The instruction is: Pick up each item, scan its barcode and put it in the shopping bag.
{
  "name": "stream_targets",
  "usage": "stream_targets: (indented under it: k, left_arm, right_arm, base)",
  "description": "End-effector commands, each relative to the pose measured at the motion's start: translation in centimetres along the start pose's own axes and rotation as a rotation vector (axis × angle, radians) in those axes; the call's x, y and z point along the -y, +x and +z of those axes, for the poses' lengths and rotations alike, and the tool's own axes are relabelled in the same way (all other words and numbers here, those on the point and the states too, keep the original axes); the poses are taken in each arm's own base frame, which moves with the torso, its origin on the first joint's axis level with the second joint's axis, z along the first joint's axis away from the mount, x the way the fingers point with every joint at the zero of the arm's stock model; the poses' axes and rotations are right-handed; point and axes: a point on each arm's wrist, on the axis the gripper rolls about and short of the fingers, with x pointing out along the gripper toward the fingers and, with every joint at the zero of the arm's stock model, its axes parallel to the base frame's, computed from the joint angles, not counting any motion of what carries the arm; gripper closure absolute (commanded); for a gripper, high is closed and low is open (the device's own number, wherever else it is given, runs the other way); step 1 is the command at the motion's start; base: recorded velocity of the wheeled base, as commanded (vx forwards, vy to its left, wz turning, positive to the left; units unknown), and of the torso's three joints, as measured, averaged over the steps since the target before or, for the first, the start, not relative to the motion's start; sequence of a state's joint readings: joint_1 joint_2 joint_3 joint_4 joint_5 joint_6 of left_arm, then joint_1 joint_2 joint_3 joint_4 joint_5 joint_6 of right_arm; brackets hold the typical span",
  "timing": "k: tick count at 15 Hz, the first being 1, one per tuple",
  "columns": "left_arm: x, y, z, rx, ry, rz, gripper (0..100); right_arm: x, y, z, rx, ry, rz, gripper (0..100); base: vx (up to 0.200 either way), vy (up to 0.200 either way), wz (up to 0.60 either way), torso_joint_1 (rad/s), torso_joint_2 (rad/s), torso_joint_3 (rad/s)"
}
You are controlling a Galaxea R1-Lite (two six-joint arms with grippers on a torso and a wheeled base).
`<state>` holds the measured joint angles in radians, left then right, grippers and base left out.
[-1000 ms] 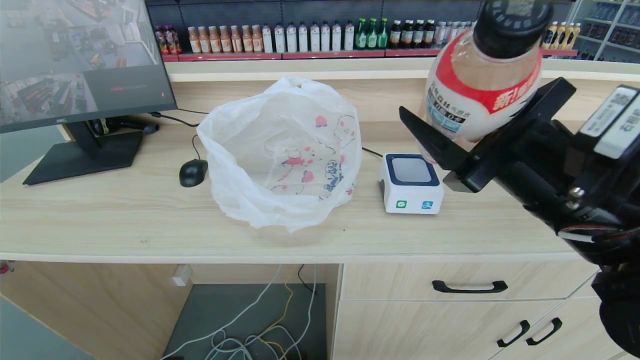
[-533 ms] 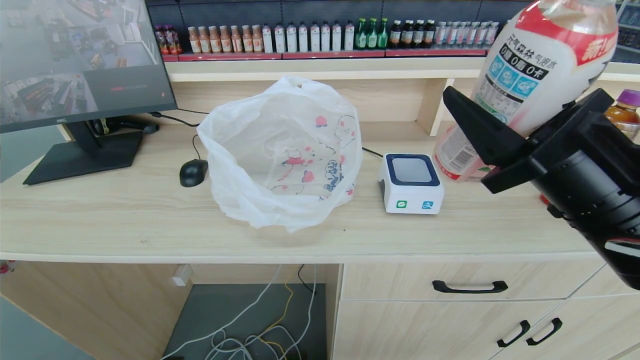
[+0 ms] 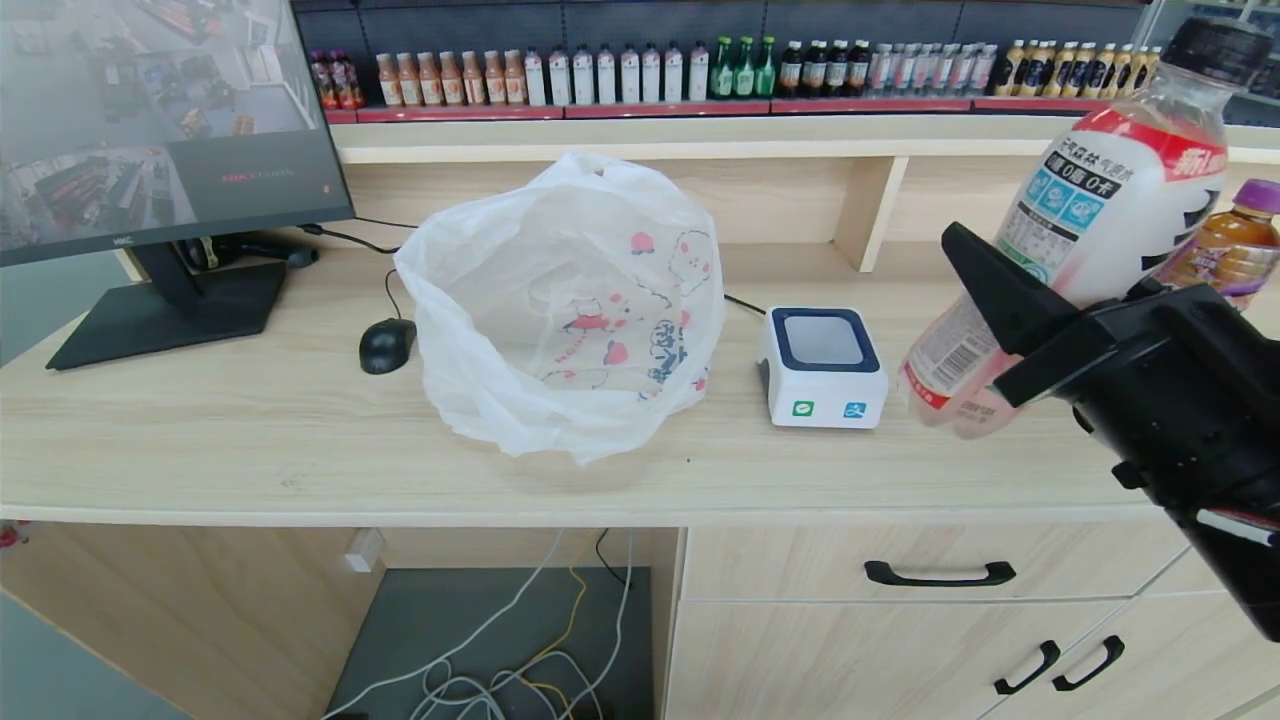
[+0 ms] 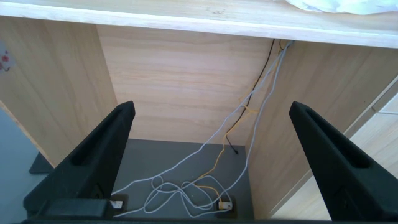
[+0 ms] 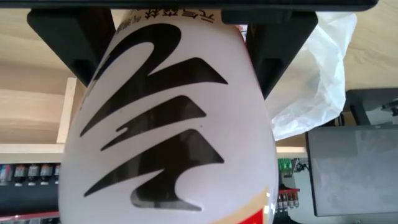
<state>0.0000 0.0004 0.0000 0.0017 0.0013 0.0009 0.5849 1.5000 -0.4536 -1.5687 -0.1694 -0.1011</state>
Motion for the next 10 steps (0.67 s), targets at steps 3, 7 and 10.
stream_targets:
  k: [3, 7, 10]
  left_arm:
    - [0.0, 0.0, 0.0, 0.001, 0.002, -0.001, 0]
    - [0.0, 0.0, 0.0, 0.001, -0.004, 0.0, 0]
    - [0.0, 0.0, 0.0, 0.001, -0.004, -0.001, 0]
  right_arm:
    - [-0.1, 1.1, -0.5, 0.0, 0.007, -0.021, 100]
    - [-0.7, 3.3, -1.5, 0.013, 0.022, -0.019, 100]
    - [-0.6, 2.3, -2.1, -0.031, 0.028, -0.014, 100]
  base:
    - [0.0, 0.0, 0.0, 0.0, 0.0, 0.0]
    - [0.0, 0.05, 0.0, 0.001, 0.0, 0.002]
    - [0.0, 0.2, 0.0, -0.001, 0.0, 0.001]
